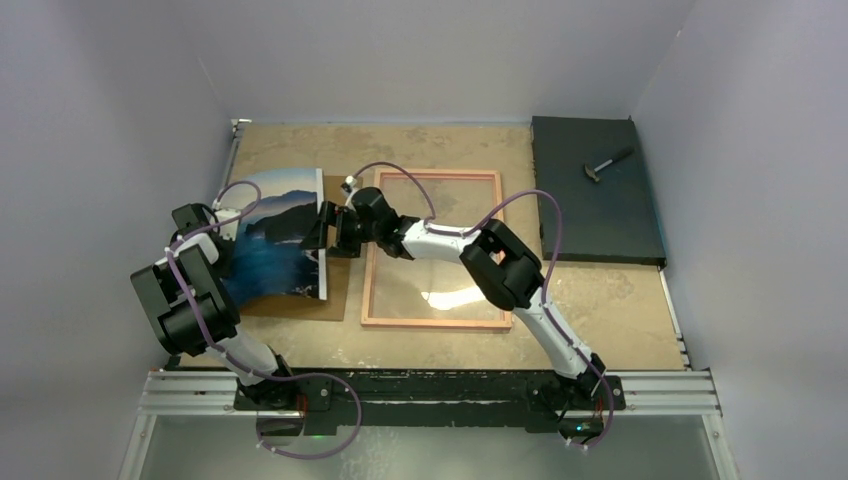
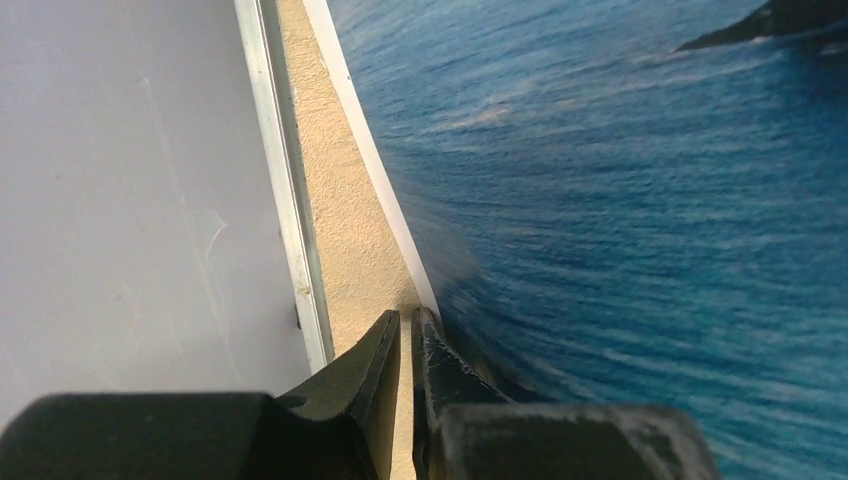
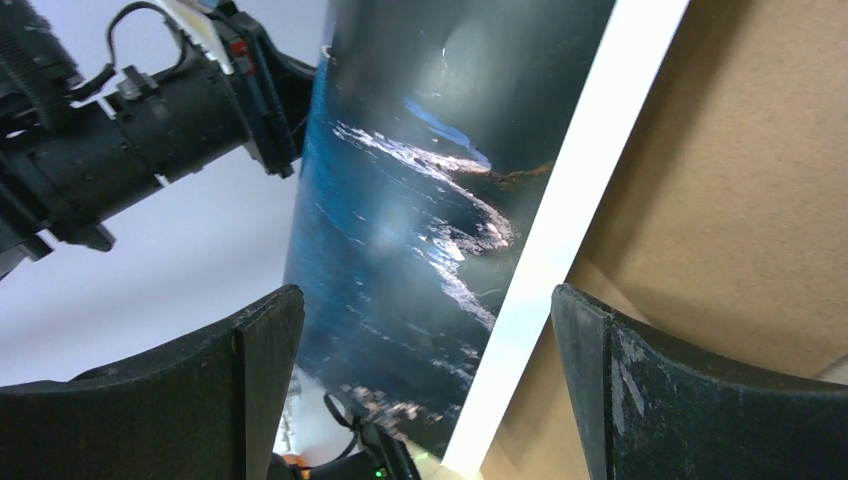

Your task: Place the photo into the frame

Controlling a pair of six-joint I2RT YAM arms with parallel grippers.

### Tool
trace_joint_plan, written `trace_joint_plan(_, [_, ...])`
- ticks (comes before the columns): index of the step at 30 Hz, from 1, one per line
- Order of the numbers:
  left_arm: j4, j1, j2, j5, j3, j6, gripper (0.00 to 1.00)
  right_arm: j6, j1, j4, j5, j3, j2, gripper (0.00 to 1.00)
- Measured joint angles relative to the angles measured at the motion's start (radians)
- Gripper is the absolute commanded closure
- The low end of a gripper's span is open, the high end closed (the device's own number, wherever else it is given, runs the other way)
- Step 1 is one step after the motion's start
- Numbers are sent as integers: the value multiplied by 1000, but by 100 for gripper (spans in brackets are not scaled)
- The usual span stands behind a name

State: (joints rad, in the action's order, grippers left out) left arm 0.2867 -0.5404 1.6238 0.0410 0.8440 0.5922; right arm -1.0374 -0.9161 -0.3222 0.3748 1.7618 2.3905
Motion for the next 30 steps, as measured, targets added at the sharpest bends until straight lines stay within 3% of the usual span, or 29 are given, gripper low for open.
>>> trace_joint_plan(16, [0, 0, -1, -4, 0, 5, 94, -202, 1, -390, 114, -232, -15, 5])
trace_joint_plan(21, [1, 0, -2, -6, 0, 8, 95, -257, 1, -521, 121, -233, -16, 11])
trace_joint_plan(30, [1, 0, -2, -8, 0, 15, 95, -314, 1, -653, 145, -237, -22, 11])
